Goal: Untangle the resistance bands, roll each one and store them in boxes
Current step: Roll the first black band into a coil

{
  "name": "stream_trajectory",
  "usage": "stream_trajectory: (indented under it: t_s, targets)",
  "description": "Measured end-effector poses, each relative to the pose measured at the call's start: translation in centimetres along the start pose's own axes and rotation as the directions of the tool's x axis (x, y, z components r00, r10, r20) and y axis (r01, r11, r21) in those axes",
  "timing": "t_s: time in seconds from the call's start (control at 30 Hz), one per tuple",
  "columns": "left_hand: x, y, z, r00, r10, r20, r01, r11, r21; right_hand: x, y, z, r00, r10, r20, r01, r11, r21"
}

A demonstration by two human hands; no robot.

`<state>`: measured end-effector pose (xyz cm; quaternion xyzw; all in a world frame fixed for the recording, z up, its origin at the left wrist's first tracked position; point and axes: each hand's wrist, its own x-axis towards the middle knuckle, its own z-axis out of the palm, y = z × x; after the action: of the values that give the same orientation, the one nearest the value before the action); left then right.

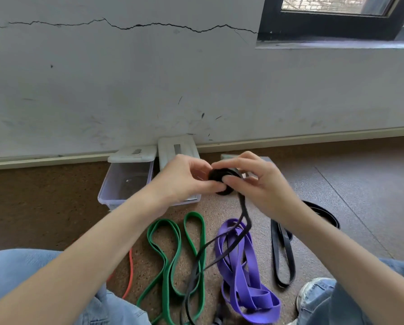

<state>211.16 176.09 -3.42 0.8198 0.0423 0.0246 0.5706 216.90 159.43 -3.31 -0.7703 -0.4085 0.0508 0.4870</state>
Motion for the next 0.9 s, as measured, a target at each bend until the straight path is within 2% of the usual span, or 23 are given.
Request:
stream_trajectory:
  t_s: [0.07,0.13,0.23,0.4,0.47,0.57,0.67,0.73,0.83,0.9]
  targets:
    - [0.0,0.3,-1.0,0.999,-0.039,-0.035,0.034,0.992,-0.125,0.3,-0.3,-0.8,0.992,0.089,-0.088,-0.065,0.966,0.251]
    - [0.1,0.5,-1.6,0.994,-0.081,-0.068,0.059,0.96,-0.275,0.4,-0.5,-1.4,0.979,0.146,-0.141,-0.079,0.914,0.397]
    - [0.2,0.6,-1.1,0.991,-0.111,-0.074,0.068,0.897,-0.436,0.3,-0.8,-1.0,0.98,0.147,-0.132,-0.081,0.907,0.414]
    - [0.1,0.4,0.3,0.988,-0.147,-0.05,0.092,0.817,-0.57,0.3,-0.5,-0.3,0.98,0.152,-0.125,-0.084,0.898,0.432]
    - [0.1,0.6,0.2,0.992,-0.122,-0.02,0.098,0.875,-0.475,0.4,-0.4,-0.6,0.981,0.154,-0.114,-0.094,0.906,0.413]
    - [0.1,0.9,-0.6,0.996,-0.066,0.063,0.078,0.976,-0.203,0.4,-0.4,-1.1,0.992,0.112,-0.053,-0.099,0.974,0.203]
    - [0.0,1.1,-0.8,0.992,-0.039,0.118,0.058,0.985,-0.162,0.4,-0.3,-1.2,0.992,0.124,-0.009,-0.122,0.987,0.105]
    - [0.0,1.2,-0.8,0.997,-0.014,0.08,0.03,0.981,-0.193,0.4,-0.3,-1.3,0.988,0.154,-0.013,-0.149,0.971,0.188]
    - [0.1,0.9,-0.7,0.998,0.003,-0.058,-0.017,0.97,-0.244,0.3,-0.1,-1.0,0.957,0.286,-0.044,-0.236,0.86,0.453]
    - [0.3,0.7,-0.4,0.995,-0.002,-0.099,-0.022,0.968,-0.249,0.2,0.1,-0.7,0.944,0.323,-0.064,-0.252,0.833,0.493]
